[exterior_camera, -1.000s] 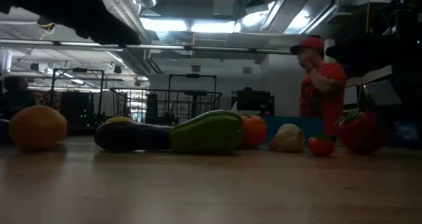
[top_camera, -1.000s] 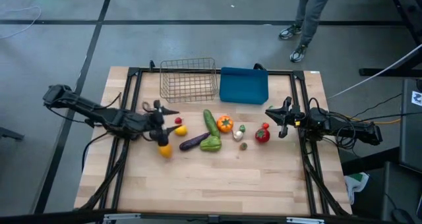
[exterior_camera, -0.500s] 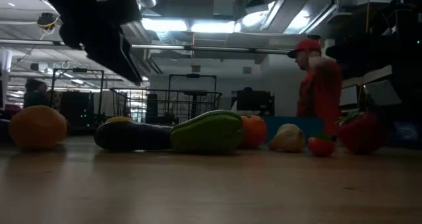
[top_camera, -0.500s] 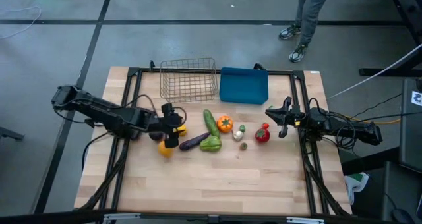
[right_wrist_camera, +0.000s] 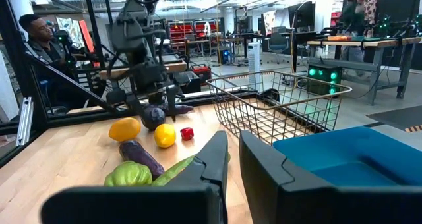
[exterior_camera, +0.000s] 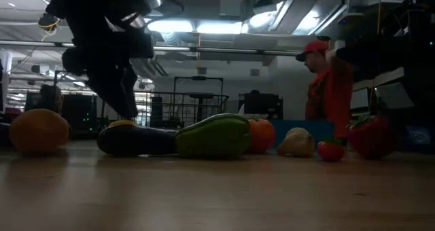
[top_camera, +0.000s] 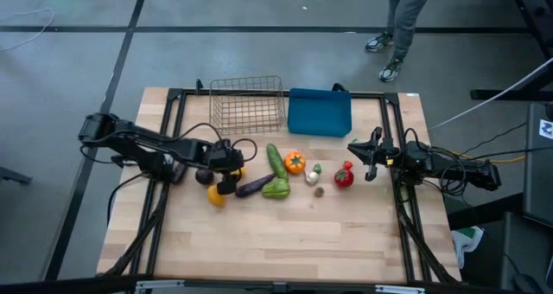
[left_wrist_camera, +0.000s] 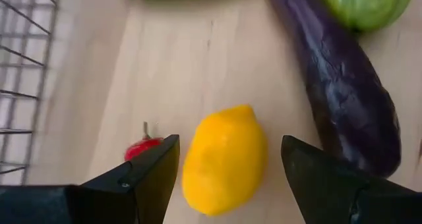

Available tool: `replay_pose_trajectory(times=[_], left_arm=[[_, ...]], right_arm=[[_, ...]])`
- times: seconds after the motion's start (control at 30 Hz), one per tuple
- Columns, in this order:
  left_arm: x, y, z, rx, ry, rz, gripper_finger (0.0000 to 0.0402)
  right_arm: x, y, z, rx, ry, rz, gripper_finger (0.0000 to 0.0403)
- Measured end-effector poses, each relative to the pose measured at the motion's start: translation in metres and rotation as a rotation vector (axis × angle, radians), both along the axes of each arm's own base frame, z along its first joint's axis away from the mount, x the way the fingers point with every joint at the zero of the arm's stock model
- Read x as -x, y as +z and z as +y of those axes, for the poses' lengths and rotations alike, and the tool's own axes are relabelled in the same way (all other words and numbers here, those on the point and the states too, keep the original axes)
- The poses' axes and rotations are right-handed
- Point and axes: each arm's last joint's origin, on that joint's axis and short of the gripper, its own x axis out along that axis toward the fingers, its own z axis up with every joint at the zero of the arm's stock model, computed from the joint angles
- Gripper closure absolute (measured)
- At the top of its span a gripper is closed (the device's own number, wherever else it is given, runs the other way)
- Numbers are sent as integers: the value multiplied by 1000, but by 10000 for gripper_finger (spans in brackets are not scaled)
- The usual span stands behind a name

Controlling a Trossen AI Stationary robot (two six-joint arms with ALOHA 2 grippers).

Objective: Sort produce into baskets
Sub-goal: Put the top lemon into the blue bin

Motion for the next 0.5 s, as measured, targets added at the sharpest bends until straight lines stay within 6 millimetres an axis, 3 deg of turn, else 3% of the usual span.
replay_pose_trajectory(times=[0.5], left_arm=[[-2, -25, 0, -5, -20, 157, 139]], right_arm=[[0, 0, 0, 0, 0, 0, 361]])
